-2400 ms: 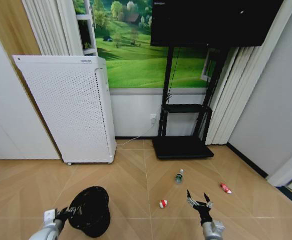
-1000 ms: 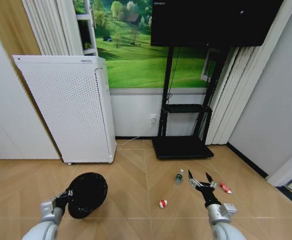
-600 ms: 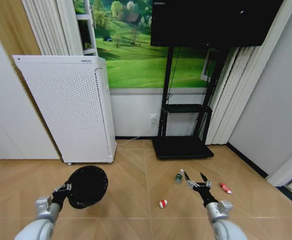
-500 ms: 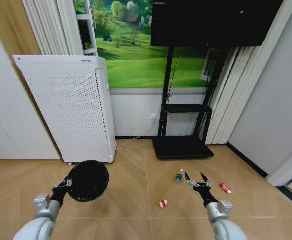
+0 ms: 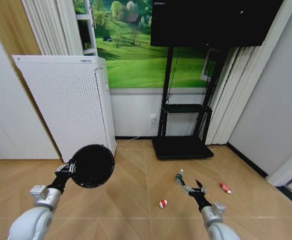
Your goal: Pick up the trash bin and place the garbage on the floor into it.
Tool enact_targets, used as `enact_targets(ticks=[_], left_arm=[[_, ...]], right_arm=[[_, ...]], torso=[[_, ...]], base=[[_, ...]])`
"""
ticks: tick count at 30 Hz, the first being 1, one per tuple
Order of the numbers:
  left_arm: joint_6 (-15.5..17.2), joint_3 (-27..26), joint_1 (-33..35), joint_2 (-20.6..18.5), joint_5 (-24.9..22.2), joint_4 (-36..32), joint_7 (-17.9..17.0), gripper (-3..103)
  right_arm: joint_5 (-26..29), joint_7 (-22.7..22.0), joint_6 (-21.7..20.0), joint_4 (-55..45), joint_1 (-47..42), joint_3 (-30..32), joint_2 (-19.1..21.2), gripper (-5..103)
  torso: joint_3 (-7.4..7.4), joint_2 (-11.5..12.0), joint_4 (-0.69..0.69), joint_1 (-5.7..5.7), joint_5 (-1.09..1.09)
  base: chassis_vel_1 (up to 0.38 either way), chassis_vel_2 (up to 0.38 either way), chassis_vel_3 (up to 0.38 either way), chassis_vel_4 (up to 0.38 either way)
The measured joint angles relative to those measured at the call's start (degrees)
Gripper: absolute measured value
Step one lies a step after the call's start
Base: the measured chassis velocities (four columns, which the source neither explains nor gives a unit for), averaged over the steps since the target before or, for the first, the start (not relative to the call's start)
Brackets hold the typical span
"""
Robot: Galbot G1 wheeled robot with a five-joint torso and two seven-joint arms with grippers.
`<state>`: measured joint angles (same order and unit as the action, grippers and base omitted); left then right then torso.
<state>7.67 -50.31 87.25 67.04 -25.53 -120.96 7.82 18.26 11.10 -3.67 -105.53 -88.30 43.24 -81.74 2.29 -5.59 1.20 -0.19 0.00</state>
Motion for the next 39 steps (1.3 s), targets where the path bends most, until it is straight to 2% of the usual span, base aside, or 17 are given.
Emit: enact_targets(ticks=[15, 23, 29, 32, 33, 35, 39], left_arm=[[-0.09, 0.68, 0.88, 0.90, 1.56, -0.81, 0.56, 7], [-0.19, 1.00, 1.01, 1.66, 2.93, -0.74, 0.61, 7], [-0.41, 1.47, 0.83, 1.66, 3.61, -0.25, 0.46, 7], [-0.61, 2.20, 0.30, 1.26, 3.81, -0.07, 0.45, 7], [-0.61, 2.96, -0.16, 0.86, 3.93, -0.07, 0.45, 7], [-0.61, 3.64, -0.43, 0.62, 4.11, -0.08, 0.47, 7], [-0.39, 6.47, -1.56, 0.09, 5.75, -0.04, -0.17, 7]], right_arm=[[-1.73, 0.48, 3.07, 1.15, -0.14, -0.02, -0.66, 100], [-1.64, 1.25, 4.19, 1.17, -1.10, 0.09, -0.73, 100], [-2.46, 1.47, 5.89, 2.25, -0.98, 0.01, -0.90, 100], [-3.07, 1.44, 6.08, 3.04, -0.66, -0.14, -1.15, 100], [-3.22, 1.45, 6.01, 3.53, -0.59, -0.27, -1.26, 100], [-3.29, 1.47, 5.87, 3.86, -0.58, -0.38, -1.30, 100], [-3.94, 1.87, 5.62, 5.23, -0.66, -0.47, -1.59, 100]], torso=[[-0.01, -0.01, 0.00, 0.01, 0.00], [0.01, 0.00, 0.03, 0.00, 0.00], [0.00, 0.00, 0.00, 0.00, -0.01], [0.02, 0.00, 0.01, -0.02, 0.01], [0.02, 0.00, -0.05, -0.03, -0.03], [0.02, 0.00, -0.04, -0.03, -0.01], [0.00, 0.00, 0.04, -0.01, 0.00]], base=[[-0.022, 0.028, 0.030, -0.029], [-0.208, 0.183, 0.212, -0.203], [-0.244, 0.263, 0.257, -0.266], [-0.237, 0.228, 0.217, -0.236], [-0.170, 0.232, 0.140, -0.090], [-0.090, 0.136, 0.140, -0.062], [-0.015, 0.034, -0.018, -0.031]])
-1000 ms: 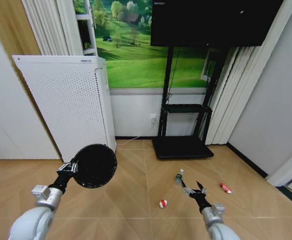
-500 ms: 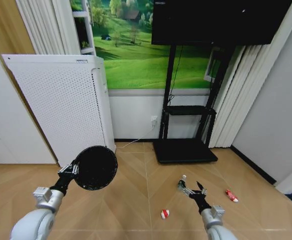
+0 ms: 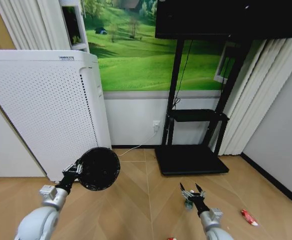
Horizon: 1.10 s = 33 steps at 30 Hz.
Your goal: Pick up the trash bin and place the garbage on the floor into it.
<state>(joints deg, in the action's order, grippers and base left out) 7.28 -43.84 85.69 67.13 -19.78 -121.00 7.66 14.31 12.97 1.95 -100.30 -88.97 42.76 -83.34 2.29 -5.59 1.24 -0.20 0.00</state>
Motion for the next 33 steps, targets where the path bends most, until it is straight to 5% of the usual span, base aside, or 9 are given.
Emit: enact_targets(ticks=[26, 33], left_arm=[[0.26, 1.54, -1.17, 0.47, 0.39, 2.09, -0.05, 7], [0.78, 6.88, -6.22, -0.64, 0.47, 4.14, -0.83, 7]], right_arm=[[-2.61, 0.30, -2.77, -1.11, 0.24, 0.32, -0.86, 100], [-3.37, 0.30, -1.10, 0.27, 0.77, 0.22, -0.67, 100]], torso=[[0.00, 0.00, -0.04, 0.01, 0.00], [0.00, 0.00, -0.03, 0.01, 0.01]], base=[[0.010, -0.014, -0.012, 0.007], [0.000, 0.000, 0.000, 0.000]])
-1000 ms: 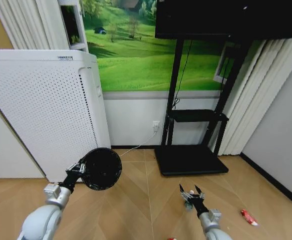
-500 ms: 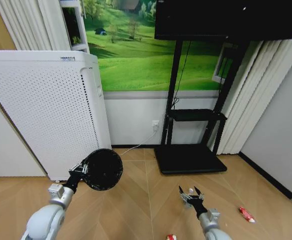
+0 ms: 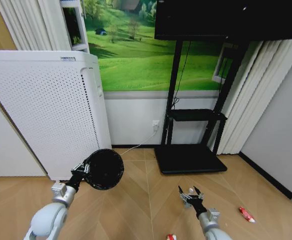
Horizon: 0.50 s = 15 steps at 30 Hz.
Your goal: Pick up the trash bin and place the garbage on the floor into it.
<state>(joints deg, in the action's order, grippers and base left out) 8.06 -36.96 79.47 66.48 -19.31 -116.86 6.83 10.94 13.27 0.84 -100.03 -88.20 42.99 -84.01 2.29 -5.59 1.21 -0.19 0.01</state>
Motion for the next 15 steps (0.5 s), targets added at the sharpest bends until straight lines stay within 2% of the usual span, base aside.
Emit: enact_targets(ticks=[4, 11, 14, 15], left_arm=[[0.24, 5.41, -4.12, -0.42, 0.56, 1.87, -0.62, 7], [0.01, 10.23, -8.88, -0.12, 1.62, 5.38, -0.66, 7], [-0.63, 15.07, -14.61, -0.17, 2.08, 9.62, -0.48, 7], [-0.63, 15.07, -14.61, -0.17, 2.08, 9.62, -0.48, 7]], right_arm=[[-0.68, 0.04, 0.77, 0.35, -0.71, 0.00, -0.19, 100], [-0.77, 0.30, 1.21, 1.35, -1.00, 0.05, -0.37, 100], [-0.83, 0.30, 1.16, 1.94, -1.06, 0.08, -0.81, 100], [-0.83, 0.30, 1.16, 1.94, -1.06, 0.08, -0.81, 100]], torso=[[0.00, 0.00, 0.00, -0.01, -0.01], [0.00, 0.00, -0.01, 0.00, -0.01], [0.01, 0.00, -0.01, -0.01, -0.02], [0.01, 0.00, -0.01, -0.01, -0.02]], base=[[0.000, 0.000, 0.000, 0.000], [0.000, 0.000, 0.000, 0.000], [0.000, 0.000, 0.000, 0.000], [0.000, 0.000, 0.000, 0.000]])
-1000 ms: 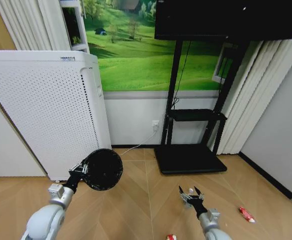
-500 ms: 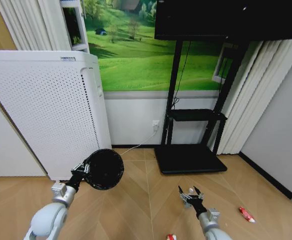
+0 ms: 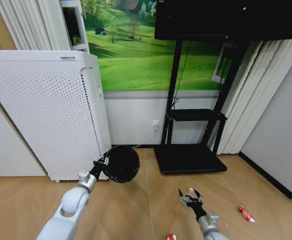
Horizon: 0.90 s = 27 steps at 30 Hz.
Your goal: Pick up the trash bin and place the garbage on the floor into it.
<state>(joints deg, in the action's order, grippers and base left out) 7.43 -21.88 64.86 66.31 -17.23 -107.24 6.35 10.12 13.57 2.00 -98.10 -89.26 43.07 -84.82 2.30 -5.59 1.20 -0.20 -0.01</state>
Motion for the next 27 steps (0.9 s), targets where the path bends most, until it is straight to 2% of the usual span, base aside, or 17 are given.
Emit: enact_targets(ticks=[4, 5, 7, 8, 11, 27], left_arm=[[-0.06, 6.01, -5.65, -0.11, -0.06, 3.16, 0.00, 7], [-0.06, 6.01, -5.65, -0.11, -0.06, 3.16, 0.00, 7], [0.51, 11.01, -9.32, -0.17, -0.46, 3.94, -0.55, 7], [0.51, 11.01, -9.32, -0.17, -0.46, 3.94, -0.55, 7], [1.06, 15.35, -11.87, 0.25, -0.78, 4.26, -1.21, 7], [1.02, 18.37, -13.69, 0.58, -0.48, 6.17, -0.78, 7]], right_arm=[[-0.63, 1.24, -0.47, -0.61, -1.54, -0.08, 0.10, 100], [-0.63, 1.24, -0.47, -0.61, -1.54, -0.08, 0.10, 100], [-1.50, 2.98, -0.08, -0.99, -2.51, -0.14, 1.01, 100], [-1.50, 2.98, -0.08, -0.99, -2.51, -0.14, 1.01, 100], [-2.15, 3.13, 0.36, -1.76, -2.79, -0.20, 1.41, 100], [-2.87, 2.73, -0.21, -3.12, -3.12, -0.22, 1.11, 100]], torso=[[0.00, 0.00, 0.01, 0.00, 0.00], [0.00, 0.00, 0.01, 0.00, 0.00], [0.00, 0.00, 0.03, 0.00, -0.01], [0.00, 0.00, 0.03, 0.00, -0.01], [-0.01, 0.00, 0.02, 0.00, -0.01], [0.00, 0.01, 0.01, -0.01, 0.00]], base=[[0.000, 0.000, 0.000, 0.000], [0.000, 0.000, 0.000, 0.000], [0.000, 0.000, 0.000, 0.000], [0.000, 0.000, 0.000, 0.000], [0.000, 0.000, 0.000, 0.000], [0.013, -0.017, -0.017, 0.016]])
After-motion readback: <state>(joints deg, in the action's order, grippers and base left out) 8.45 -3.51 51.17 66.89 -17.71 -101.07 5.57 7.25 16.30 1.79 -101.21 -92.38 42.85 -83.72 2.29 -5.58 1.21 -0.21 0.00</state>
